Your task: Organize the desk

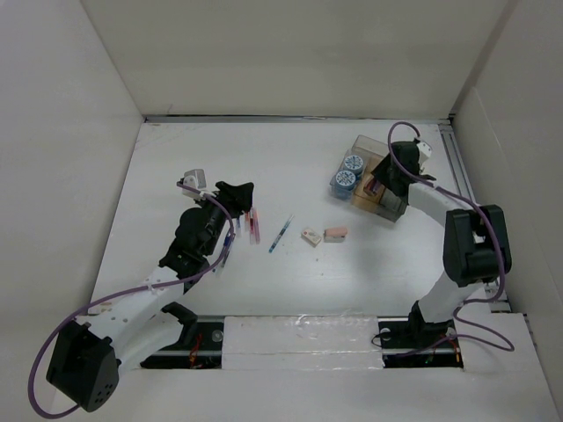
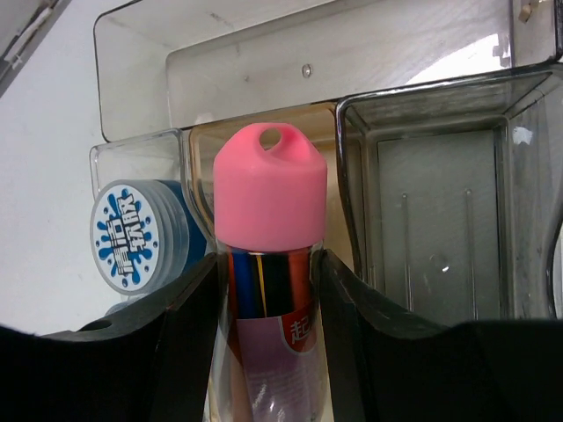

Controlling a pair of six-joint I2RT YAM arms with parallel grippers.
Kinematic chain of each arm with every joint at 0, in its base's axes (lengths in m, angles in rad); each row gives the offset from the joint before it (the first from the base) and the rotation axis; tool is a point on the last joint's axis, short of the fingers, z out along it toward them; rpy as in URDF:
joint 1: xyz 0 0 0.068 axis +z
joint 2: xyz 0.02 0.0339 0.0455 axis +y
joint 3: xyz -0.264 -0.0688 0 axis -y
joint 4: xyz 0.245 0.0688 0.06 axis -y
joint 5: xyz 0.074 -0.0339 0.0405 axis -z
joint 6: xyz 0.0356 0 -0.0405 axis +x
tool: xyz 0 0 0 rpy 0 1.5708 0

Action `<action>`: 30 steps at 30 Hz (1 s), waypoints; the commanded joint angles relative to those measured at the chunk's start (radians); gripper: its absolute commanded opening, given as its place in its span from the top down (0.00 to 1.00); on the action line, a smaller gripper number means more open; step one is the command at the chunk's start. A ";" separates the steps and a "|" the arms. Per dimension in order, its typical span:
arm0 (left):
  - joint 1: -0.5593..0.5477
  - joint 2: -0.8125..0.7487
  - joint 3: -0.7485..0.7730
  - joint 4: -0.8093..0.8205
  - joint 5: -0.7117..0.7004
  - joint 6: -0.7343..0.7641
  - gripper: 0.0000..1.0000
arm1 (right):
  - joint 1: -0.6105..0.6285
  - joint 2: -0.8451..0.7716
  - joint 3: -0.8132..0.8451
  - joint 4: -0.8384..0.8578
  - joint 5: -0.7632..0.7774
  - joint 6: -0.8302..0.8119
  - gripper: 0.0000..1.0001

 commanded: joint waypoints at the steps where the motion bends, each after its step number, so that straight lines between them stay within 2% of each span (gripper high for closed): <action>1: 0.002 -0.015 0.004 0.055 0.008 -0.003 0.45 | 0.023 -0.066 -0.005 0.043 0.032 -0.007 0.58; 2: 0.002 -0.015 0.006 0.055 0.008 -0.001 0.45 | 0.023 -0.066 -0.006 0.038 0.020 -0.009 0.50; 3: 0.002 -0.012 0.007 0.054 0.008 -0.001 0.45 | 0.023 -0.072 -0.006 0.035 0.016 -0.011 0.37; 6: 0.002 -0.015 0.007 0.055 0.012 -0.004 0.45 | 0.060 -0.113 -0.003 0.023 0.044 -0.032 0.21; 10: 0.002 -0.021 0.007 0.049 0.009 -0.001 0.45 | 0.100 -0.193 -0.005 -0.014 0.093 -0.067 0.19; 11: 0.002 -0.023 0.006 0.052 0.009 -0.001 0.45 | 0.109 -0.207 -0.009 -0.020 0.102 -0.069 0.23; 12: 0.002 -0.027 0.004 0.052 0.009 -0.001 0.46 | 0.161 -0.262 -0.046 0.000 0.102 -0.084 0.56; 13: 0.002 -0.027 0.004 0.052 0.006 -0.001 0.45 | 0.161 -0.262 -0.046 0.000 0.102 -0.084 0.56; 14: 0.002 -0.027 0.003 0.052 0.002 -0.001 0.45 | 0.185 -0.281 -0.066 0.004 0.098 -0.093 0.79; 17: 0.002 -0.035 0.007 0.040 -0.003 0.004 0.46 | 0.307 -0.328 -0.133 -0.014 0.078 -0.132 1.00; 19: 0.002 -0.037 0.003 0.048 -0.003 0.002 0.45 | 0.403 -0.336 -0.165 -0.081 0.076 -0.171 1.00; 20: 0.002 -0.035 0.001 0.051 -0.003 0.002 0.45 | 0.435 -0.336 -0.175 -0.098 0.070 -0.194 0.95; 22: 0.002 -0.029 0.004 0.051 0.002 0.001 0.46 | 0.529 -0.327 -0.192 -0.153 0.069 -0.245 0.76; 23: 0.002 -0.021 0.006 0.051 0.005 0.002 0.46 | 0.558 -0.321 -0.193 -0.166 0.066 -0.263 0.48; 24: 0.002 -0.018 0.007 0.052 0.008 0.002 0.46 | 0.584 -0.312 -0.192 -0.174 0.058 -0.296 0.38; 26: 0.002 -0.015 0.006 0.057 0.009 0.002 0.46 | 0.644 -0.260 -0.176 -0.180 0.046 -0.317 0.27; 30: 0.002 -0.033 0.006 0.048 -0.003 0.007 0.46 | 0.664 -0.111 -0.100 -0.198 0.052 -0.339 0.28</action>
